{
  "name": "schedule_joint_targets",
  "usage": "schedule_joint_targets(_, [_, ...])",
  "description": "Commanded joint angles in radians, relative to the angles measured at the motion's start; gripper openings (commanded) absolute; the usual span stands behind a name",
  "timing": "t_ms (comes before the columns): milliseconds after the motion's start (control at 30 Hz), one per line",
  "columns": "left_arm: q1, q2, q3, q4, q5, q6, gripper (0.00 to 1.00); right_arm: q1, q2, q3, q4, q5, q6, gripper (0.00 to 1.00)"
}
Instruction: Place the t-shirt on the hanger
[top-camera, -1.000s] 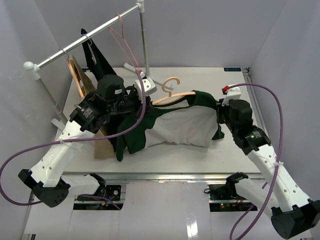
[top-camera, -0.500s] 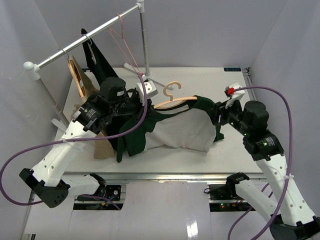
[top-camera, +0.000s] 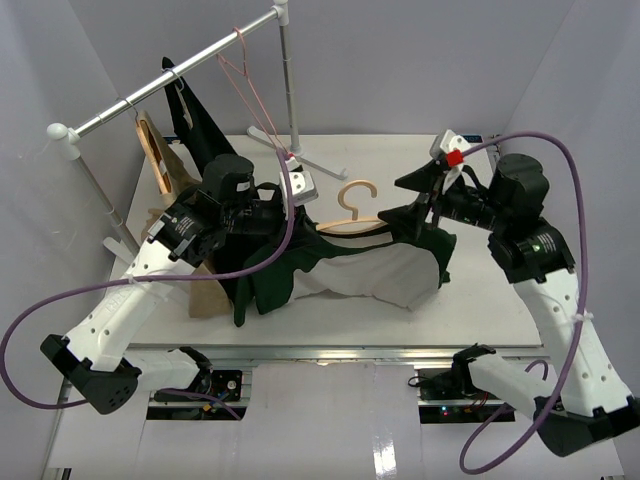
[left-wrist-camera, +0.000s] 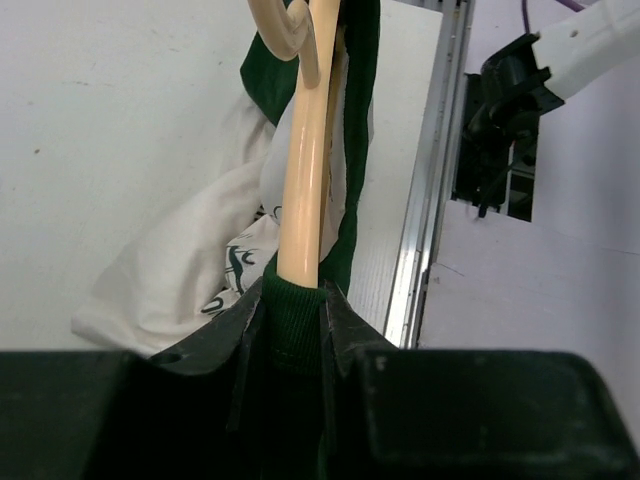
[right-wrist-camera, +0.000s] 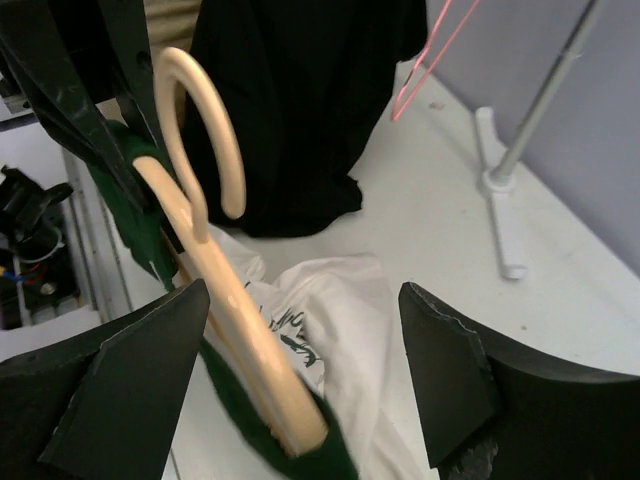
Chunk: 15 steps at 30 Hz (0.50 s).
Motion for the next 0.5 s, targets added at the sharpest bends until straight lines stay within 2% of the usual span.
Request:
schedule_joint_targets(0, [0.003,0.029,0.024,0.062,0.133,-0.01,0.0,0.033,0.058,0.049,0.05,-0.113,-0.001,0.83])
schedule_joint_targets(333, [0.002,0.052,0.001,0.106,0.152,-0.019,0.0,0.121,0.112,-0.012,0.184,-0.125,0.05,0.78])
schedule_joint_targets(467, [0.002,0.06,0.013,0.109,0.157,-0.022,0.0,0.165,0.126,-0.047,0.225,-0.092,0.075,0.62])
